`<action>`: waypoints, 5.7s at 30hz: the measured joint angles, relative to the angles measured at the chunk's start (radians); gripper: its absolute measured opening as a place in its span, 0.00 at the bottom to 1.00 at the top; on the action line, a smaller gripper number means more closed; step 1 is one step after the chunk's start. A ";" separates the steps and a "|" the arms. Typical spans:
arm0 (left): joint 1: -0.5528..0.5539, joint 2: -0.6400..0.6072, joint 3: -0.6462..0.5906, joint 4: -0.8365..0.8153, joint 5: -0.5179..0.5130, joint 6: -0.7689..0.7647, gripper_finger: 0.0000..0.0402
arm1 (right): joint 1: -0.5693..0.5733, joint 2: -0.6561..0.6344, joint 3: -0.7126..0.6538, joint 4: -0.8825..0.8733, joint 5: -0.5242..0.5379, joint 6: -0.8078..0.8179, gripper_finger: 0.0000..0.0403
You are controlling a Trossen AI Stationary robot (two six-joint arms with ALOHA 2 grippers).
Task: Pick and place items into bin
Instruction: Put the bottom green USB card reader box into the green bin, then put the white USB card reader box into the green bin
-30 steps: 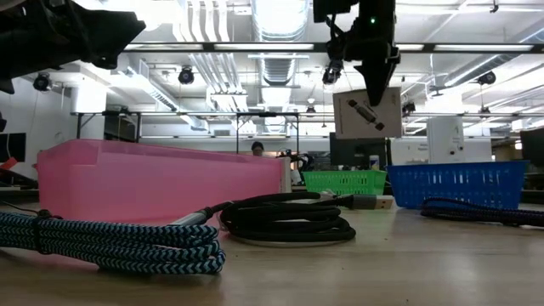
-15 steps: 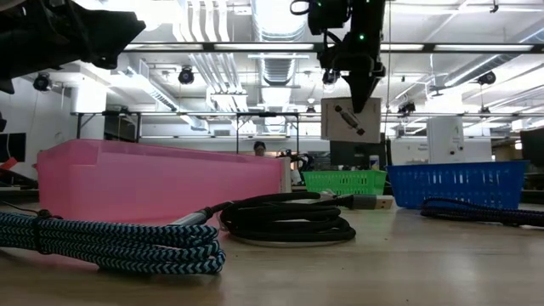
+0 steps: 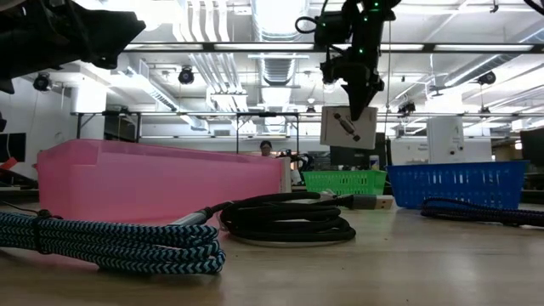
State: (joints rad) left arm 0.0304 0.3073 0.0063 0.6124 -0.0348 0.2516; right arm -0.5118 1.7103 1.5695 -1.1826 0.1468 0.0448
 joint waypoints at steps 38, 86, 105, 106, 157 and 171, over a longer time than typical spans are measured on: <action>0.000 0.000 0.000 0.000 0.000 0.000 0.36 | -0.110 0.202 -0.022 0.062 -0.054 -0.067 0.08; 0.000 0.000 0.000 0.000 0.000 0.000 0.36 | -0.111 0.206 -0.099 0.125 -0.147 -0.074 0.08; 0.000 0.000 0.000 0.000 0.000 0.000 0.36 | -0.110 0.206 -0.113 0.146 -0.145 -0.071 0.12; 0.000 0.000 0.000 0.000 0.000 0.000 0.36 | -0.110 0.206 -0.113 0.146 -0.145 -0.071 0.14; 0.000 0.000 0.000 -0.001 0.000 0.000 0.36 | -0.103 0.181 0.017 0.041 -0.148 0.012 0.33; 0.000 0.000 0.000 0.000 0.000 0.000 0.36 | -0.004 0.181 0.047 0.036 -0.153 0.061 0.33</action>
State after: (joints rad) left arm 0.0306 0.3073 0.0063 0.6121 -0.0349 0.2520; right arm -0.5157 1.8915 1.6169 -1.1467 -0.0059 0.1055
